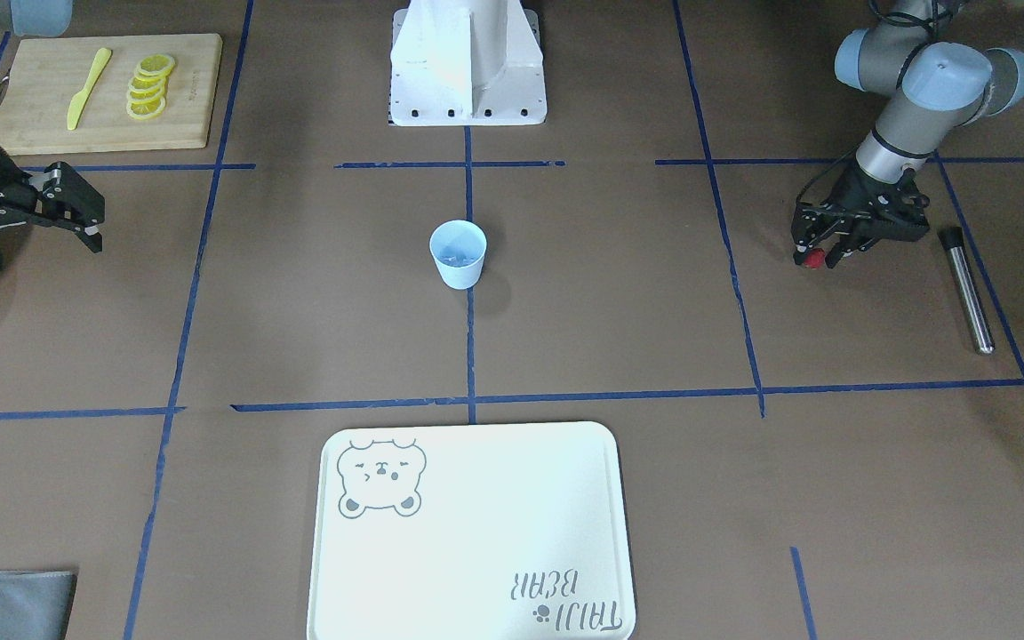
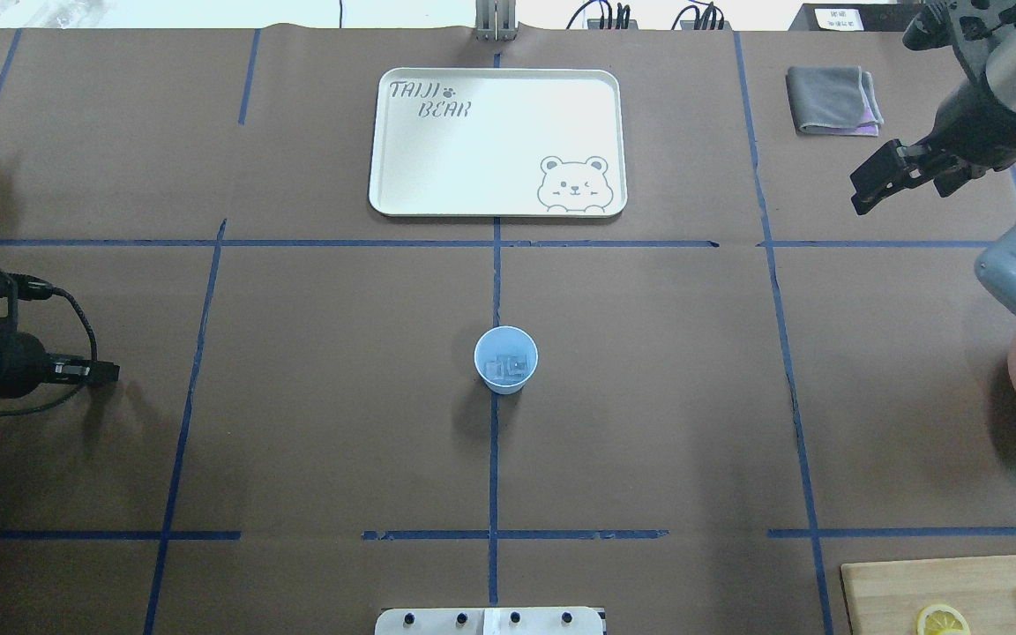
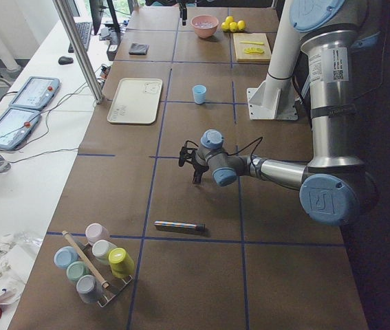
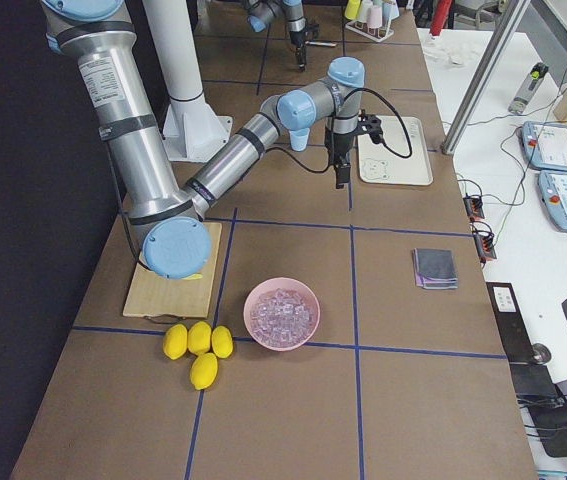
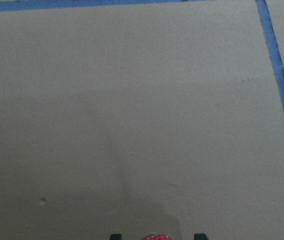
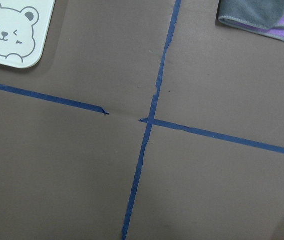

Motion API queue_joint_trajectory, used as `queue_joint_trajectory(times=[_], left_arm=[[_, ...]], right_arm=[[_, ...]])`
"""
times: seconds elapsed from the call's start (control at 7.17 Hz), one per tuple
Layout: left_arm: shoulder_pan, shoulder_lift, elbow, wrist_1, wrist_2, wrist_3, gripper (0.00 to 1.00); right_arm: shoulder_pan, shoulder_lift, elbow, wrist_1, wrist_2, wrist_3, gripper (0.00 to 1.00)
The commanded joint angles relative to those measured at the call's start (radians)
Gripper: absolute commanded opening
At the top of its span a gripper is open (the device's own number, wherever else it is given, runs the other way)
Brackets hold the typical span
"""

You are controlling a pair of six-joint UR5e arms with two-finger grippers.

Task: Mash ice and strawberries in cup
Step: 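Lower the left gripper onto the red strawberry and grasp it, then carry the strawberry with the left gripper over the light-blue cup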

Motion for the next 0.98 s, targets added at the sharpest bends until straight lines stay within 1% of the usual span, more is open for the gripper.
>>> queue_joint_trajectory(times=[0.0,0.14,0.28,0.42,0.7,0.84], left_arm=[[0.003,0.0,0.001,0.0,0.0,0.0,0.56],[0.003,0.0,0.0,0.0,0.0,0.0,0.54],[0.003,0.0,0.0,0.0,0.0,0.0,0.49],[0.003,0.0,0.0,0.0,0.0,0.0,0.41],[0.001,0.0,-0.005,0.0,-0.002,0.002,0.18],[-0.003,0.0,-0.012,0.0,-0.047,0.002,0.08]], right_arm=[[0.003,0.0,0.0,0.0,0.005,0.0,0.99],[0.004,0.0,0.0,0.0,0.005,0.0,0.99],[0.006,0.0,0.0,0.0,0.005,0.0,0.99],[0.007,0.001,0.0,0.0,0.007,0.0,0.99],[0.012,0.0,-0.001,0.0,0.012,-0.002,0.99],[0.013,0.0,-0.001,0.0,0.012,-0.002,0.99]])
